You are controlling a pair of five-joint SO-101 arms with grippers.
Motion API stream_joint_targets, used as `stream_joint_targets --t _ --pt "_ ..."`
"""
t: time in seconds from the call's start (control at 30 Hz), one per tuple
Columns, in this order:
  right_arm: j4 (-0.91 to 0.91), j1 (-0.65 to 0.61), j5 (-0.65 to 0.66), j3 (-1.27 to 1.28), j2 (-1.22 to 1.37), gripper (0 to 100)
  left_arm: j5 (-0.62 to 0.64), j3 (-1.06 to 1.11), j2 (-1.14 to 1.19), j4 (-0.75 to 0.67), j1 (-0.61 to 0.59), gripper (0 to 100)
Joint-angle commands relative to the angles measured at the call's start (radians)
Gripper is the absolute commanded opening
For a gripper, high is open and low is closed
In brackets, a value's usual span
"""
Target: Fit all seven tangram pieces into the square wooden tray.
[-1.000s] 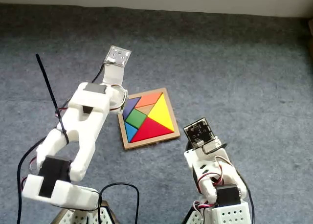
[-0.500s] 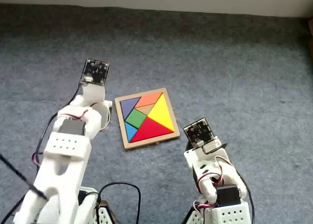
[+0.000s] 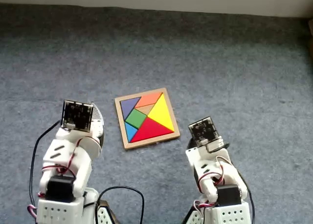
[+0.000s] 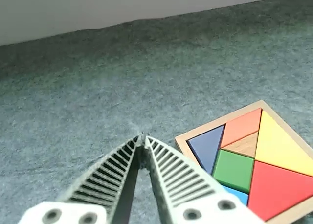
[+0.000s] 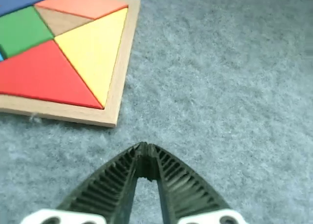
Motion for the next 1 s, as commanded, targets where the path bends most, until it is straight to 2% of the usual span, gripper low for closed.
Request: stream_joint_targets --t 0.0,0.37,0.5,0.6,0.8,0.97 --pt "0.004 0.051 -0.121 0.039 -0.018 0.5 0.005 0.01 -0.157 0.083 -0.016 1" --pt "-0.004 0.053 -0.331 0.022 -0.018 0.6 0.005 0.168 -0.099 0.089 0.015 1" --pt "-0.131 0.048 -0.331 0.039 -0.018 0.6 0.005 0.302 -0.099 0.089 0.005 1" --pt "-0.208 0.048 -0.334 0.117 -0.015 0.6 0.003 0.308 -0.099 0.095 0.002 1" --pt "-0.067 0.048 -0.331 0.143 -0.016 0.6 0.005 0.308 -0.09 0.109 -0.016 1" --pt "0.073 0.048 -0.33 0.143 -0.016 0.6 0.005 0.308 -0.097 0.264 -0.016 1"
